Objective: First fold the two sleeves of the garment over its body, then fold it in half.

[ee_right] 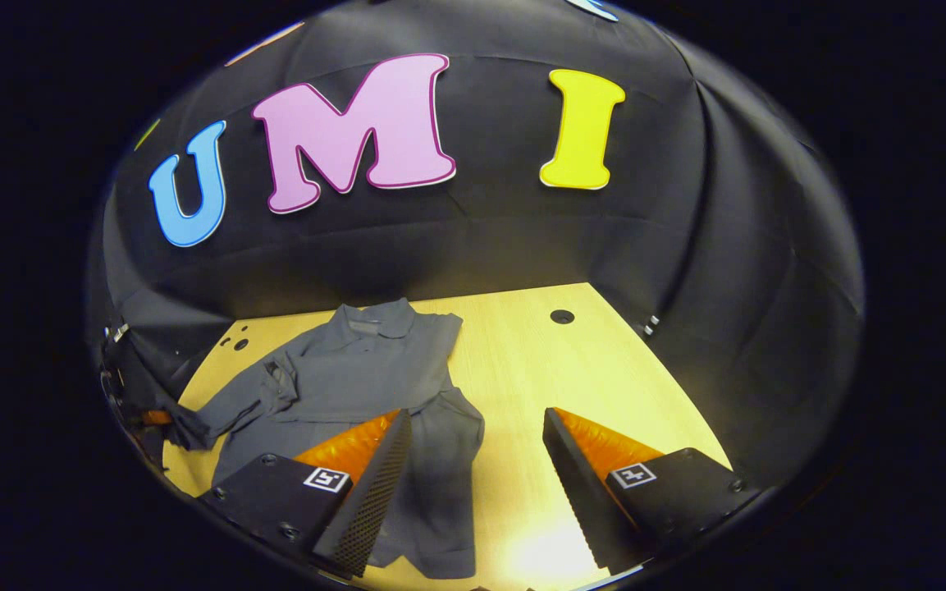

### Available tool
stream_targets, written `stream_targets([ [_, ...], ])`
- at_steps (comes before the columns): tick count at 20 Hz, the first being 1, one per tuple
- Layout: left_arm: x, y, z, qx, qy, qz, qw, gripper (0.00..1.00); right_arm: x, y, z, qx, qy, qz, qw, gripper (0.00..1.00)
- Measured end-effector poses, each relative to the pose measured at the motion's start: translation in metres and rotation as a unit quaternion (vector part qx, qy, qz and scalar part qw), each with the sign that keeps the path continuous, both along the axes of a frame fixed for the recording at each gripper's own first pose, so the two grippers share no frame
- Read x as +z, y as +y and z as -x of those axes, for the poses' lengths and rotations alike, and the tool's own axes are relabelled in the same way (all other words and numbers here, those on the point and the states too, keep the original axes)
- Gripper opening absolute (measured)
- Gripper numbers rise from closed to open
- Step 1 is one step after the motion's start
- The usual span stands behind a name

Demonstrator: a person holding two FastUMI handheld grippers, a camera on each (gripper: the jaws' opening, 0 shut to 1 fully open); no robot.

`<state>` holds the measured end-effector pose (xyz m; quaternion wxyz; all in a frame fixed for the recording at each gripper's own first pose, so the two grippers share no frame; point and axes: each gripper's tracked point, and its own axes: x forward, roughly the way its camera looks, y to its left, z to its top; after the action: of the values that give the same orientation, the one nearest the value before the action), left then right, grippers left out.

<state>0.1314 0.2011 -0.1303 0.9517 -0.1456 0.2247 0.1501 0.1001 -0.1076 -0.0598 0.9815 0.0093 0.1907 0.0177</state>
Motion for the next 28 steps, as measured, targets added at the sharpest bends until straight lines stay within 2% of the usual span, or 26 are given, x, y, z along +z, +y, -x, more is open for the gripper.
stream_targets([
  [1,0.018,-0.01,-0.011,-0.001,-0.014,-0.001,1.0,0.02,-0.003,-0.007,-0.005,0.005,0.003,0.002,1.0,0.99],
  [4,0.066,-0.044,-0.041,-0.015,-0.047,-0.017,0.999,0.05,-0.016,-0.027,-0.021,0.015,0.009,0.002,1.0,0.99],
  [9,0.11,-0.111,-0.09,-0.06,-0.08,-0.052,0.994,0.05,-0.047,-0.046,-0.044,0.025,0.026,-0.022,0.999,0.99],
  [14,0.139,-0.214,-0.139,-0.128,-0.107,-0.02,0.986,0.05,-0.06,-0.058,-0.044,0.018,0.021,-0.009,1.0,0.99],
  [17,0.14,-0.277,-0.166,-0.178,-0.11,-0.009,0.978,0.05,-0.068,-0.049,-0.038,0.033,0.028,-0.008,0.999,0.99],
  [23,0.121,-0.402,-0.198,-0.281,-0.099,0.013,0.954,0.05,-0.086,-0.032,-0.018,0.05,0.05,-0.021,0.997,0.99],
  [28,0.086,-0.472,-0.206,-0.327,-0.065,-0.001,0.943,0.05,-0.098,-0.026,-0.01,0.064,0.067,-0.023,0.995,0.99],
])
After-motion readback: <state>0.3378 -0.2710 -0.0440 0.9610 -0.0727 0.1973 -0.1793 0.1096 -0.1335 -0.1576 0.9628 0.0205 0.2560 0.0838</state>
